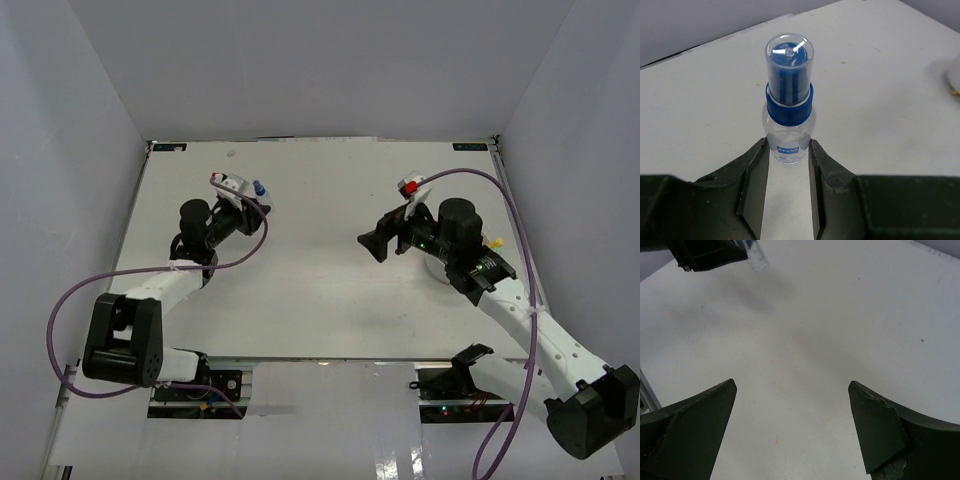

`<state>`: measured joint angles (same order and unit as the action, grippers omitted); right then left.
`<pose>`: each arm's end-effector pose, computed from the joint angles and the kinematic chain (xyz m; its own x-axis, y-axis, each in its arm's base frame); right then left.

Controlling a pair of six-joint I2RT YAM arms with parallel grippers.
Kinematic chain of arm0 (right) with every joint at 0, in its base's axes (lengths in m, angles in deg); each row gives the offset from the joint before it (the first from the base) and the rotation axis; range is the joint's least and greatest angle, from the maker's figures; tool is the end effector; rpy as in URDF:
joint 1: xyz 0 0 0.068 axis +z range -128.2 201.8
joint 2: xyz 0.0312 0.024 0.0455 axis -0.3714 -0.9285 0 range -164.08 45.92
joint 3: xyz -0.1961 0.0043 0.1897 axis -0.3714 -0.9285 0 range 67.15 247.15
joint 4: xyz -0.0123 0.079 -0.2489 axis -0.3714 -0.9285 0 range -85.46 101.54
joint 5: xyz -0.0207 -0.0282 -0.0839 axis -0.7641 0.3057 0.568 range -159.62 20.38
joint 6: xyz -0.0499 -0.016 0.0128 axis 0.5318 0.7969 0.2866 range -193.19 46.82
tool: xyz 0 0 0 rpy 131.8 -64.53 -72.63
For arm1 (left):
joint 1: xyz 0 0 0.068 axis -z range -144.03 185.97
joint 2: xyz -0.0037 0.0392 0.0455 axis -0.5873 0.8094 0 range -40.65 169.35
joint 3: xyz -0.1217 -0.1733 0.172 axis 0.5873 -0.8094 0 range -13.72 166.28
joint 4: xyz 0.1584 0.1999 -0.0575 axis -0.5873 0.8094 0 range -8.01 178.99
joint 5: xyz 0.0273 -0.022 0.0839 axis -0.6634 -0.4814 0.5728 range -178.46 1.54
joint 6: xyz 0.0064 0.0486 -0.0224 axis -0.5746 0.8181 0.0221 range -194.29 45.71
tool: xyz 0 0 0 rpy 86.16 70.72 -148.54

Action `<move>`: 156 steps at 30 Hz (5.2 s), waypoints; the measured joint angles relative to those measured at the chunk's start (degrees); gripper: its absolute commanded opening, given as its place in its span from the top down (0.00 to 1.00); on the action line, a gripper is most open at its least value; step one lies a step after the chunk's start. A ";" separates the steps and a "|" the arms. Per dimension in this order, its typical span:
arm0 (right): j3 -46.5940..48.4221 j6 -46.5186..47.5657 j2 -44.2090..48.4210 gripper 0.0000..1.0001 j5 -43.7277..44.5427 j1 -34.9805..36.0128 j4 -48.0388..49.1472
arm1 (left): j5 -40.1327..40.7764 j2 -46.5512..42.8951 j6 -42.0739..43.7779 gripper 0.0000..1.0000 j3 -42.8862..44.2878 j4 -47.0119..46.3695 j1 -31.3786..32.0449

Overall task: Sort the stationery into containers
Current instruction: Pick up the stationery from the center of the board, then place the stationery in the storage box, then reset both arms

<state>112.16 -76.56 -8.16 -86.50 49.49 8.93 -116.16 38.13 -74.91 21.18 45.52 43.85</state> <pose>0.1921 0.1125 0.3261 -0.2199 -0.0517 -0.9741 -0.6847 0.7195 0.1164 0.2865 -0.0563 0.2323 -0.1342 0.0088 -0.9909 0.5766 0.8139 -0.0708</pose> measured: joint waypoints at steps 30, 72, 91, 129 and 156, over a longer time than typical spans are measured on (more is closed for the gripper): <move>27.54 12.13 -26.45 0.33 -12.63 17.38 2.14 | -21.46 -13.11 2.67 0.85 3.17 22.18 12.07; 6.75 10.21 -6.86 0.92 21.00 4.74 4.61 | -3.15 -15.34 -2.01 0.02 3.69 24.72 12.90; -7.15 1.81 6.14 0.92 43.91 -17.25 8.15 | 23.61 -13.86 -7.61 0.02 6.25 31.08 12.87; -21.29 -1.75 5.90 0.10 42.99 -18.73 22.25 | 26.27 -14.43 -8.02 0.02 6.43 31.87 12.87; 12.83 3.54 44.09 0.10 35.54 -17.25 -25.86 | 40.54 -50.36 -14.49 0.02 25.55 67.80 12.87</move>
<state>124.99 -73.02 35.92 -50.96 32.24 -16.93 -75.61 -12.23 -89.40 46.73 113.32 56.72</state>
